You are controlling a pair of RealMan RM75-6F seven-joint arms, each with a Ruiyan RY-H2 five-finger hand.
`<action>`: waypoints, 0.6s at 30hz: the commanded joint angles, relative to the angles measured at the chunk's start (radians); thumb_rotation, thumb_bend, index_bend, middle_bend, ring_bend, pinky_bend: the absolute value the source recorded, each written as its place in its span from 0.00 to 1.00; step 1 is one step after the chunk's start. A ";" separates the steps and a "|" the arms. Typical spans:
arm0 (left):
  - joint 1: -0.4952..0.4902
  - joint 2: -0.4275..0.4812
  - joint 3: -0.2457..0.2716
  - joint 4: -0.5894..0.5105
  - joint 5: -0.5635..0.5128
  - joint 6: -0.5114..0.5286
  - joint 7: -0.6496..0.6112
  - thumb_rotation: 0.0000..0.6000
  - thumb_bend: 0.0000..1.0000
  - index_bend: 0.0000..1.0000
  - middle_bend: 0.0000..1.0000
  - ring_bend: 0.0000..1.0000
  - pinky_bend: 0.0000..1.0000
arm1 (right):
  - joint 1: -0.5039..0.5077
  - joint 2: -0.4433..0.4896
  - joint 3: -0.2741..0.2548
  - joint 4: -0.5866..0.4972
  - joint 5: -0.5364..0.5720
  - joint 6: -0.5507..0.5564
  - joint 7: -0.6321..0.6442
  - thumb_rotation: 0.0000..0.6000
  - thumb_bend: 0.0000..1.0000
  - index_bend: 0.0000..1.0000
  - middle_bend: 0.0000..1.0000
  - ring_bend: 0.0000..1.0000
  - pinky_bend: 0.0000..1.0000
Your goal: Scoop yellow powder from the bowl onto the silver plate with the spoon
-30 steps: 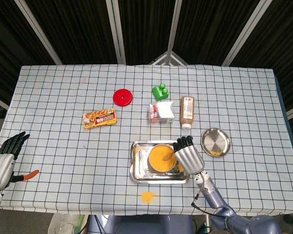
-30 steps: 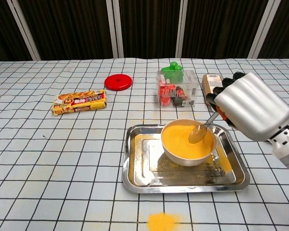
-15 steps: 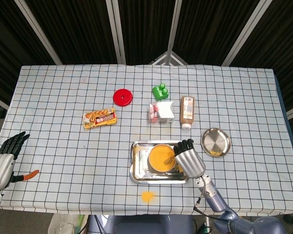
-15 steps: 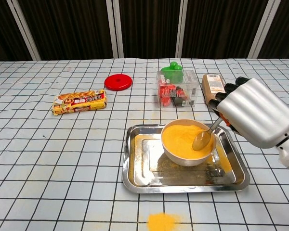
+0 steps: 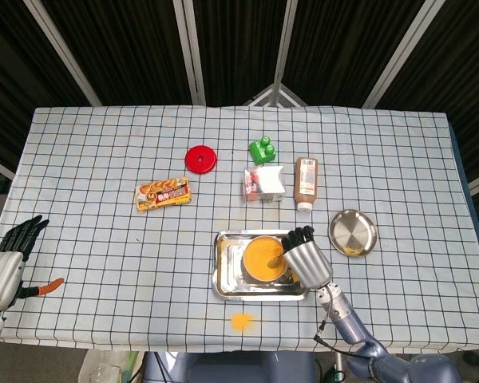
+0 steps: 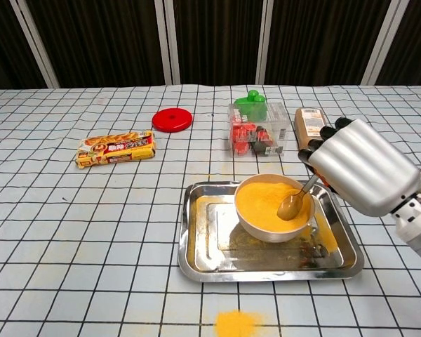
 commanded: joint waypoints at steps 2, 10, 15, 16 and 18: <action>0.000 0.001 -0.001 0.000 -0.003 -0.001 0.000 1.00 0.00 0.00 0.00 0.00 0.00 | 0.016 -0.009 0.013 0.014 0.006 -0.011 0.005 1.00 0.68 0.81 0.60 0.50 0.50; -0.001 0.002 -0.003 0.001 -0.007 -0.002 -0.002 1.00 0.00 0.00 0.00 0.00 0.00 | 0.052 -0.019 0.046 0.035 0.020 -0.030 0.008 1.00 0.68 0.81 0.60 0.50 0.50; -0.002 0.002 -0.004 0.001 -0.008 -0.004 -0.003 1.00 0.00 0.00 0.00 0.00 0.00 | 0.064 -0.012 0.062 0.032 0.029 -0.027 0.007 1.00 0.68 0.81 0.60 0.50 0.50; -0.002 0.001 -0.003 0.001 -0.008 -0.004 -0.003 1.00 0.00 0.00 0.00 0.00 0.00 | 0.064 -0.008 0.061 0.027 0.027 -0.023 0.006 1.00 0.68 0.81 0.60 0.50 0.50; -0.002 0.002 -0.003 0.000 -0.006 -0.003 -0.003 1.00 0.00 0.00 0.00 0.00 0.00 | 0.059 0.003 0.053 0.013 0.020 -0.013 0.003 1.00 0.68 0.81 0.60 0.50 0.50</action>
